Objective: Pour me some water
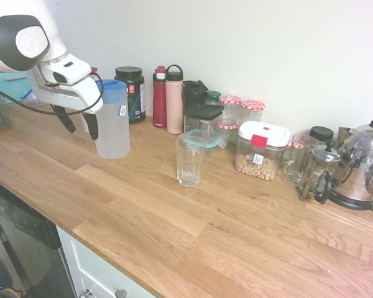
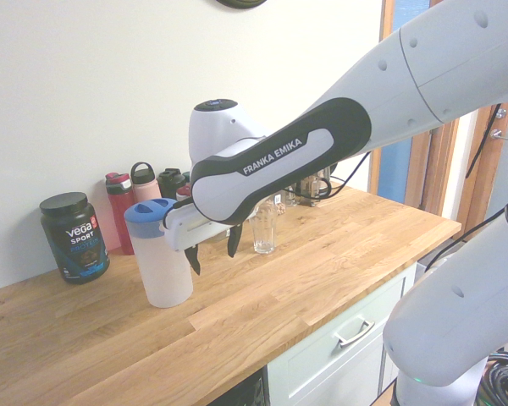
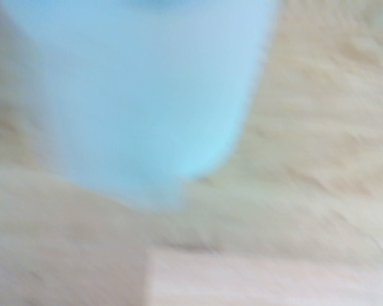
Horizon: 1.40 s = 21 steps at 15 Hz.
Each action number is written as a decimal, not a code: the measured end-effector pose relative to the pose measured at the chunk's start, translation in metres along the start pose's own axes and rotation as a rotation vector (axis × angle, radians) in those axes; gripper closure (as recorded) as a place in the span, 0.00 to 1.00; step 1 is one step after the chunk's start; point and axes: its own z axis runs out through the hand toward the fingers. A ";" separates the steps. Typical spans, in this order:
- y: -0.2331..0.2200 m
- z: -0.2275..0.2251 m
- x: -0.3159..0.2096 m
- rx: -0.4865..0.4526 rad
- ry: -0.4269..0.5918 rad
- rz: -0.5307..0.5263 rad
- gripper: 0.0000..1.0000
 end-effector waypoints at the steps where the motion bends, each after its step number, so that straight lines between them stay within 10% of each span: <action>1: -0.011 -0.006 -0.004 0.038 0.029 -0.007 0.00; 6: -0.053 -0.017 0.003 0.136 0.124 -0.018 0.00; 7: -0.059 -0.012 0.008 0.140 0.140 -0.013 1.00; 21: -0.072 0.008 0.013 0.107 0.120 0.015 1.00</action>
